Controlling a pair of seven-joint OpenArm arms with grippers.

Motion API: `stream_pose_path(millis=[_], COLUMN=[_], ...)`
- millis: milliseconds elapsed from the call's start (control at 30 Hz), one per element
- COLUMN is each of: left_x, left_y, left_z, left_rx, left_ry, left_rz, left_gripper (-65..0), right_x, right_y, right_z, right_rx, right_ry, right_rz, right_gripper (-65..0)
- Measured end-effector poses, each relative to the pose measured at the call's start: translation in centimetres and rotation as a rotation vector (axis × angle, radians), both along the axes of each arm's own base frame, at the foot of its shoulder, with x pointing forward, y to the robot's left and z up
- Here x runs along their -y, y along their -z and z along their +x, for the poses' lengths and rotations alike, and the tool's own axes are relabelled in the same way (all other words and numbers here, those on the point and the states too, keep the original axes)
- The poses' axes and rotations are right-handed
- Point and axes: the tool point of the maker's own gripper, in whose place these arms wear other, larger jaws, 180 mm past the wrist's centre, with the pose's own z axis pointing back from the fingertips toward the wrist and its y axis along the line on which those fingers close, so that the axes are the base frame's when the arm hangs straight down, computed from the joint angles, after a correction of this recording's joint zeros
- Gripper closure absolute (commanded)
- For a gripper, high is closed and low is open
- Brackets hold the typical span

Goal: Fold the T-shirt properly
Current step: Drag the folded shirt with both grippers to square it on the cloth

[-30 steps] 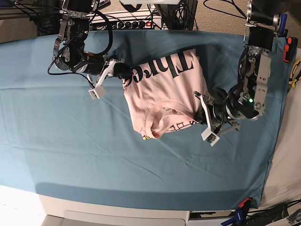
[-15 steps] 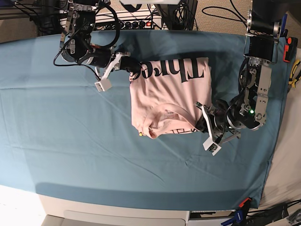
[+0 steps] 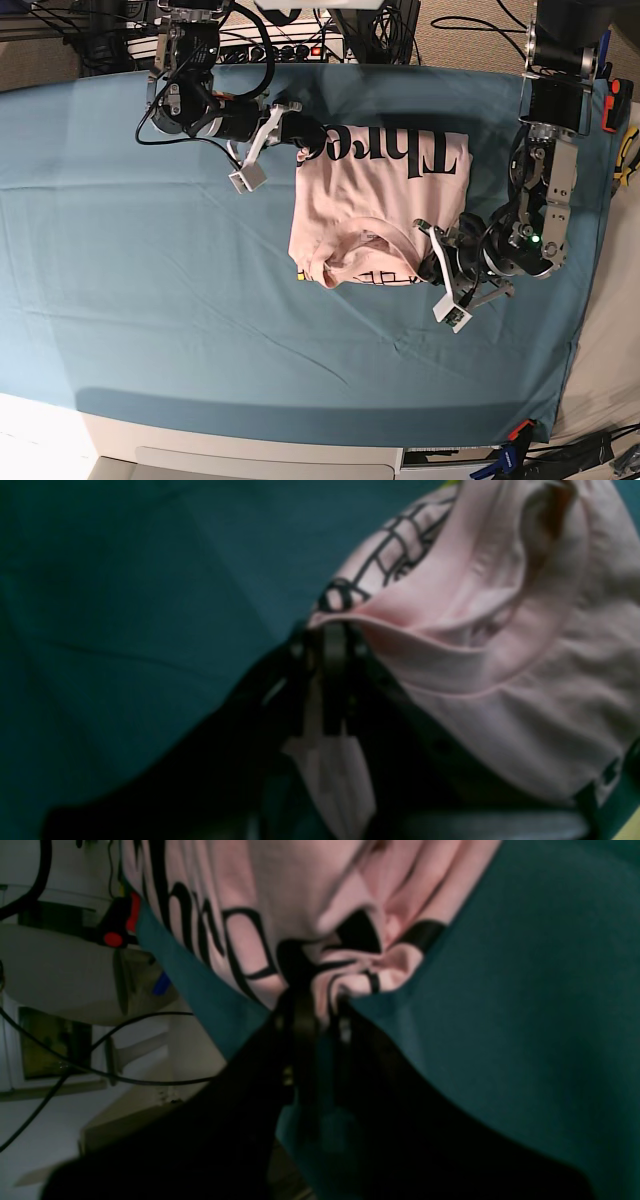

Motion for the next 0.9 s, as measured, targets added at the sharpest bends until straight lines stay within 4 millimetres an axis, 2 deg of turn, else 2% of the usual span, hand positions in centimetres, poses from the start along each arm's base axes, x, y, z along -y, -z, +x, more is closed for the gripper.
stream_pose_path(millis=[67, 100, 167, 233, 400, 700, 900], left_x=[-0.3, -0.4, -0.8, -1.4, -2.5, -4.4, -5.2], left_y=[0.1, 0.1, 0.0, -0.1, -0.4, -1.6, -1.5], left_z=[0.2, 0.3, 0.5, 1.0, 1.5, 2.5, 2.4], left_rx=[0.005, 0.004, 0.015, 0.031, 0.052, 0.069, 0.062], left_ry=[-0.011, -0.023, -0.03, -0.045, -0.06, -0.075, -0.08], left_rz=[0.014, 0.014, 0.04, 0.072, 0.114, 0.165, 0.187], left_gripper=[-1.2, -6.1, -15.3, -19.8, -19.9, -19.8, -19.8], right_x=[0.1, 0.1, 0.2, 0.8, 2.8, 3.5, 3.6], right_y=[0.1, 0.2, 0.2, 0.3, 0.1, -1.2, -1.0], right_z=[0.0, 0.0, -0.1, -0.3, 0.7, 3.9, 3.6], right_rx=[-0.001, 0.002, 0.026, 0.033, 0.06, 0.129, 0.121], right_ry=[-0.001, -0.006, -0.03, -0.052, -0.067, -0.074, -0.076], right_rz=[-0.008, -0.013, -0.025, -0.043, -0.098, -0.148, -0.15], right_gripper=[0.0, 0.0, -8.3, -14.5, -15.0, -15.0, -15.0])
